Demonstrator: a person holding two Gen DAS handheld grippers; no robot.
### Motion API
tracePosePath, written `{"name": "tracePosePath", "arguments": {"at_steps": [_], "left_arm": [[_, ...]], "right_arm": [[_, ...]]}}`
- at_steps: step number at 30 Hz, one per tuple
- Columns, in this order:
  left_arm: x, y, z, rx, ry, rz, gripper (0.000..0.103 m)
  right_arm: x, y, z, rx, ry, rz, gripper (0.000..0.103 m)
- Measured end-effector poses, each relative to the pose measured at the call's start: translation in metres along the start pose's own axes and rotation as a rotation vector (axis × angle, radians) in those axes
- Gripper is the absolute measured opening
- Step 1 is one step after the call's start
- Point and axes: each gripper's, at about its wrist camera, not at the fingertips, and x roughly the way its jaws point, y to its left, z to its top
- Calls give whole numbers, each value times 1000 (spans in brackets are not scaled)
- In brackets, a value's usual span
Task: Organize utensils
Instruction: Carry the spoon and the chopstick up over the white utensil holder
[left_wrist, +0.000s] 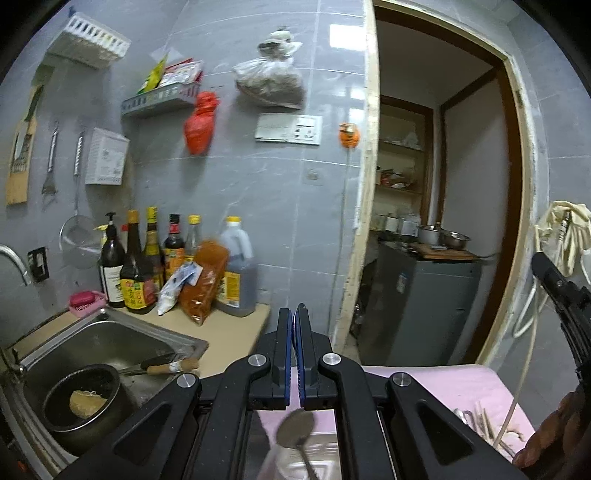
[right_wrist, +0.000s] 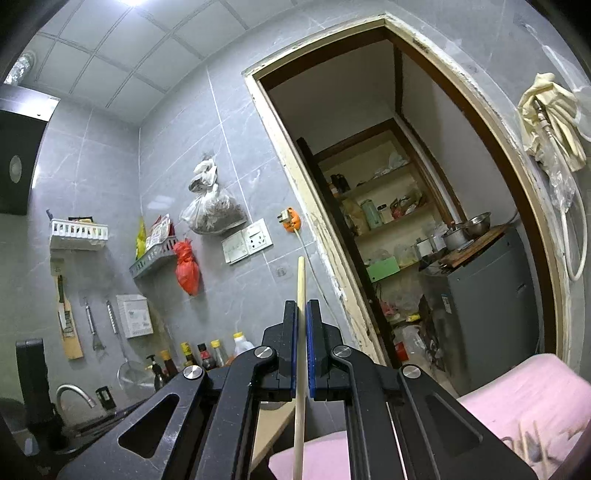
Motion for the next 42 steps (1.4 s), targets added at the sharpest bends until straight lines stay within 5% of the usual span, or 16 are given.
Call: {"name": "tracePosePath", "arguments": {"at_steps": [17, 35, 42], "left_arm": [[12, -1, -51, 96, -99, 68, 3], [-2, -19, -75, 247, -133, -21, 3], [-1, -17, -76, 211, -34, -127, 7]], "right_arm": [[8, 8, -56, -88, 35, -55, 4], [2, 10, -82, -165, 158, -6, 4], [0, 5, -81, -157, 227, 0, 5]]}}
